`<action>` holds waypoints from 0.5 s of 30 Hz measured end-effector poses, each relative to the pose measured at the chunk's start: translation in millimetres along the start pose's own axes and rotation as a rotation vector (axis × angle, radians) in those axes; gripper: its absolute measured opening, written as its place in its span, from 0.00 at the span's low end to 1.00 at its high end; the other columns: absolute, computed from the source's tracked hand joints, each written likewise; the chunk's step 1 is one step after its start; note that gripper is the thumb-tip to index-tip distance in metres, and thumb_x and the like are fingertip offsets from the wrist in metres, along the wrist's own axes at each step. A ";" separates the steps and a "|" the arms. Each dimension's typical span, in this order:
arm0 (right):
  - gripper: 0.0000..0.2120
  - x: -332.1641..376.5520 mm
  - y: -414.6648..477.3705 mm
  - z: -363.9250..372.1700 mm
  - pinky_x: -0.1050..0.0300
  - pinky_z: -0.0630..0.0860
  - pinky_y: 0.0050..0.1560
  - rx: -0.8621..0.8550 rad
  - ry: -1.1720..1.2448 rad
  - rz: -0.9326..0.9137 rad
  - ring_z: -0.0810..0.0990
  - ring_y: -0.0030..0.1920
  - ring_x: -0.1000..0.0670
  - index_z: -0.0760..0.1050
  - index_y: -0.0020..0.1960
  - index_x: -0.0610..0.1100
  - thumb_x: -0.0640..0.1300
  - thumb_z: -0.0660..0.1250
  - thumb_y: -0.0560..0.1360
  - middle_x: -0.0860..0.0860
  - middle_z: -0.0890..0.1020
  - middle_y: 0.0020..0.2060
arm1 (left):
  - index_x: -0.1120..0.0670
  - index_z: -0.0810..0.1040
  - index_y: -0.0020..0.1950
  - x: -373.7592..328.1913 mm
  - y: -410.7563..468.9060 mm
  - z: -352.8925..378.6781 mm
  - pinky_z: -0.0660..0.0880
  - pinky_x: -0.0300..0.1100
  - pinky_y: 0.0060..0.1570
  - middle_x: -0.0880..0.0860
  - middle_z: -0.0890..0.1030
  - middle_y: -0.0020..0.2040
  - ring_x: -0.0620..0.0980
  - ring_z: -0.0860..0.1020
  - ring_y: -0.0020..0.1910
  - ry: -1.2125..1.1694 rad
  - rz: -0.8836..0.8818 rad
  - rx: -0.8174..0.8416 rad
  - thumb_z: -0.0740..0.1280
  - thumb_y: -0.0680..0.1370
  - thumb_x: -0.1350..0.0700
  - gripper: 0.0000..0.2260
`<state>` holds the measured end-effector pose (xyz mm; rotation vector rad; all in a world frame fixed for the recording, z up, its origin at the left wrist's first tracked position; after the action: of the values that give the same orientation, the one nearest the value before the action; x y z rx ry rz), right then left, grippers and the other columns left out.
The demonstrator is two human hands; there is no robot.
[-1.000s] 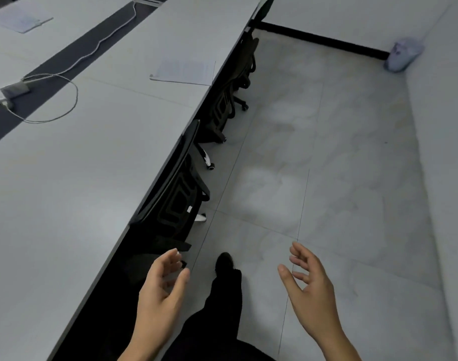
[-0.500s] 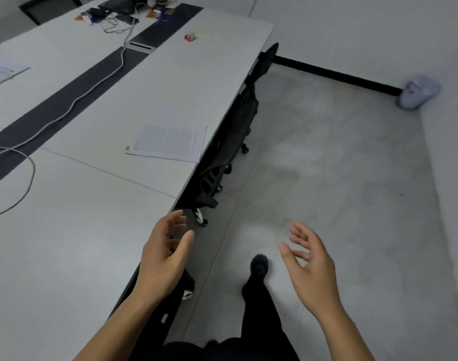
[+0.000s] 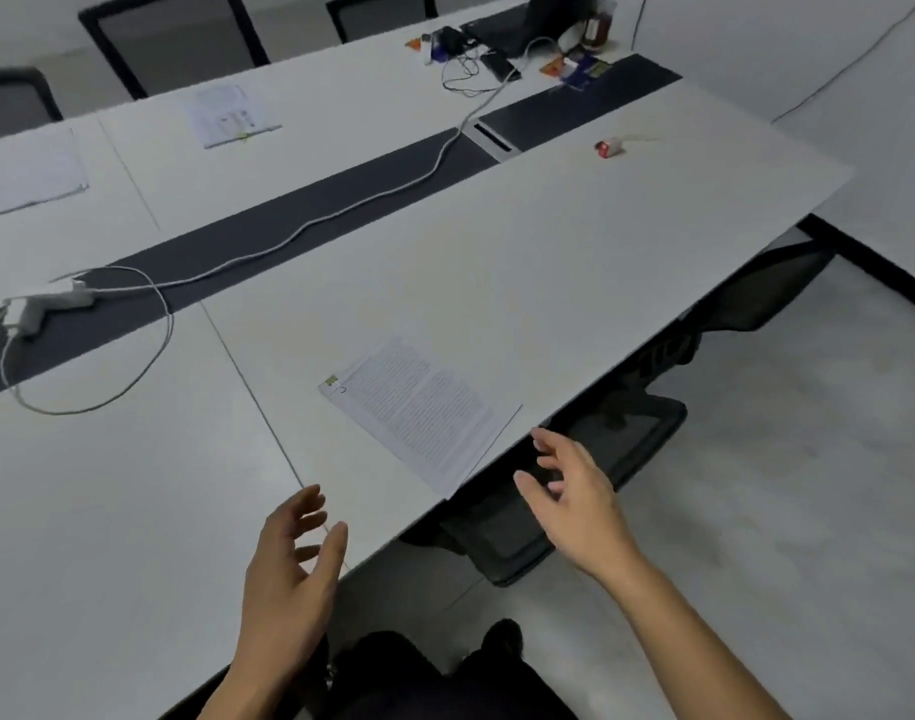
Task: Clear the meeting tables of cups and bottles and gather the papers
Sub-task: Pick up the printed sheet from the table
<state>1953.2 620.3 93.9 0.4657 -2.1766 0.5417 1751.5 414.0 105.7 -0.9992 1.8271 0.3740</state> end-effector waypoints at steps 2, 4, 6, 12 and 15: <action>0.26 6.0 52.8 -3.4 0.59 0.73 0.63 0.086 -0.077 -0.039 0.73 0.62 0.59 0.66 0.75 0.51 0.50 0.67 0.79 0.57 0.72 0.66 | 0.50 0.72 0.70 5.0 20.0 13.8 0.73 0.40 0.53 0.46 0.76 0.64 0.44 0.77 0.60 0.016 -0.038 -0.039 0.68 0.79 0.56 0.20; 0.27 5.5 101.5 3.8 0.54 0.72 0.67 0.174 -0.145 -0.042 0.72 0.65 0.56 0.63 0.76 0.52 0.52 0.66 0.80 0.55 0.70 0.68 | 0.51 0.71 0.72 17.1 40.8 30.9 0.72 0.43 0.56 0.46 0.74 0.66 0.45 0.75 0.62 0.077 -0.066 -0.051 0.68 0.79 0.54 0.21; 0.28 -1.3 144.1 21.5 0.53 0.70 0.70 0.251 -0.232 -0.009 0.70 0.69 0.53 0.61 0.77 0.51 0.54 0.65 0.80 0.52 0.67 0.71 | 0.52 0.69 0.73 39.8 65.3 50.1 0.70 0.44 0.60 0.48 0.71 0.69 0.47 0.73 0.65 0.193 -0.087 -0.029 0.66 0.80 0.51 0.22; 0.32 -34.0 216.5 90.6 0.49 0.60 0.75 0.389 -0.486 0.117 0.61 0.76 0.45 0.56 0.80 0.47 0.55 0.63 0.81 0.45 0.61 0.76 | 0.58 0.69 0.74 111.9 120.5 94.3 0.64 0.60 0.69 0.62 0.66 0.75 0.61 0.63 0.75 0.492 -0.207 0.138 0.57 0.80 0.40 0.29; 0.46 -39.6 232.7 115.6 0.47 0.56 0.76 0.406 -0.665 0.157 0.55 0.77 0.42 0.45 0.81 0.44 0.65 0.64 0.76 0.43 0.55 0.78 | 0.57 0.71 0.72 123.1 132.2 105.3 0.64 0.61 0.68 0.63 0.66 0.76 0.64 0.64 0.75 0.546 -0.220 0.138 0.53 0.78 0.38 0.31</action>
<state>1787.3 760.3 -54.2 0.7810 -2.7555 1.0409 1691.9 504.5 -73.0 -1.2733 2.1552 -0.1797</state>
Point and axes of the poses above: each hand's wrist, its own y-axis towards the middle knuckle, its own z-axis out of the palm, x = y × z, the point moved 1 cm from there along y, towards the middle knuckle
